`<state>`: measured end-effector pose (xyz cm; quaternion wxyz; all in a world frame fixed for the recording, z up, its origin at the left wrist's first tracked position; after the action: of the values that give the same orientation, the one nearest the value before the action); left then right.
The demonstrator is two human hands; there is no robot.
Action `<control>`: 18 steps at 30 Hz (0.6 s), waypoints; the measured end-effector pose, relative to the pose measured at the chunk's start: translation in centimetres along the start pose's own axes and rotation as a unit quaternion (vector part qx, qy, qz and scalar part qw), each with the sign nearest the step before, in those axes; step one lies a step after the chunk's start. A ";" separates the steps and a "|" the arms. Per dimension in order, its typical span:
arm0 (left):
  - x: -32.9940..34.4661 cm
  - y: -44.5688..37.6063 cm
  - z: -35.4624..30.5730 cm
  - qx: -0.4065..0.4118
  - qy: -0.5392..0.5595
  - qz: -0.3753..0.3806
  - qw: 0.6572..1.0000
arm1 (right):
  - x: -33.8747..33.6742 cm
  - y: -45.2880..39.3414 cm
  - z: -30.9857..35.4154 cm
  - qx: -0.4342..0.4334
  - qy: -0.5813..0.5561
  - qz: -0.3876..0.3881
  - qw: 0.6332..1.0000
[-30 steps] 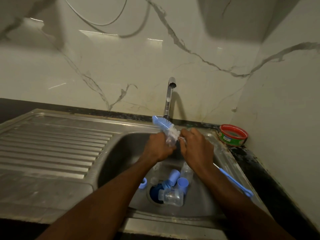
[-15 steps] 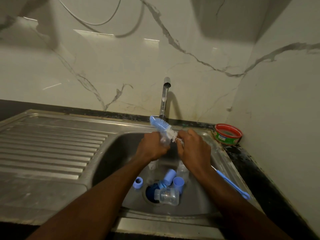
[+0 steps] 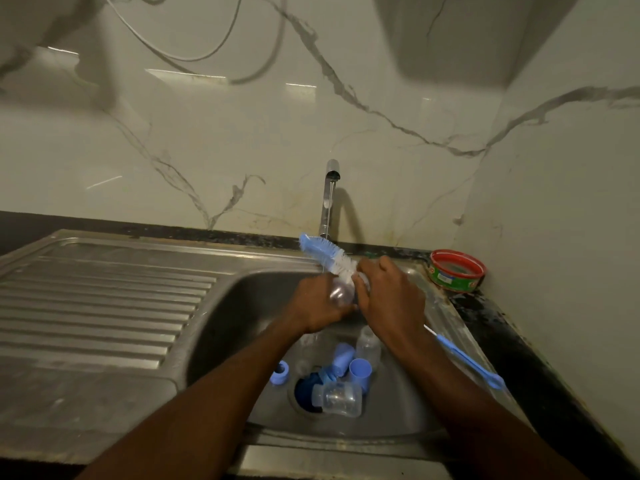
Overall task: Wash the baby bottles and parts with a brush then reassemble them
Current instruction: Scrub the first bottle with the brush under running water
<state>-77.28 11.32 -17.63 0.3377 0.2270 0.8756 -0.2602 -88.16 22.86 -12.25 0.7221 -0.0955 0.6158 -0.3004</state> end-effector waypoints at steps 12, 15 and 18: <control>-1.4 1.3 -0.5 0.021 0.049 0.026 0.998 | 0.2 0.1 -0.3 -0.012 -0.010 -0.006 1.000; -0.3 1.1 -0.8 0.050 -0.019 0.033 0.998 | 0.2 -0.2 0.7 -0.023 0.020 -0.001 1.000; -1.6 0.4 1.1 -0.087 0.047 -0.054 0.994 | -0.2 0.5 -0.2 -0.012 0.019 0.008 1.000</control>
<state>-75.46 10.63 -17.27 0.3001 0.1608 0.9208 -0.1901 -88.22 23.42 -12.33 0.7115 -0.0935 0.6335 -0.2893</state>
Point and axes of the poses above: each hand's wrist, its own y-axis away from the middle knuckle, its own x-axis out of the palm, z = x × y, the point moved 2 cm from there along -y, towards the middle knuckle, and after that the axes turned 2 degrees about -y, right-handed, at the moved point
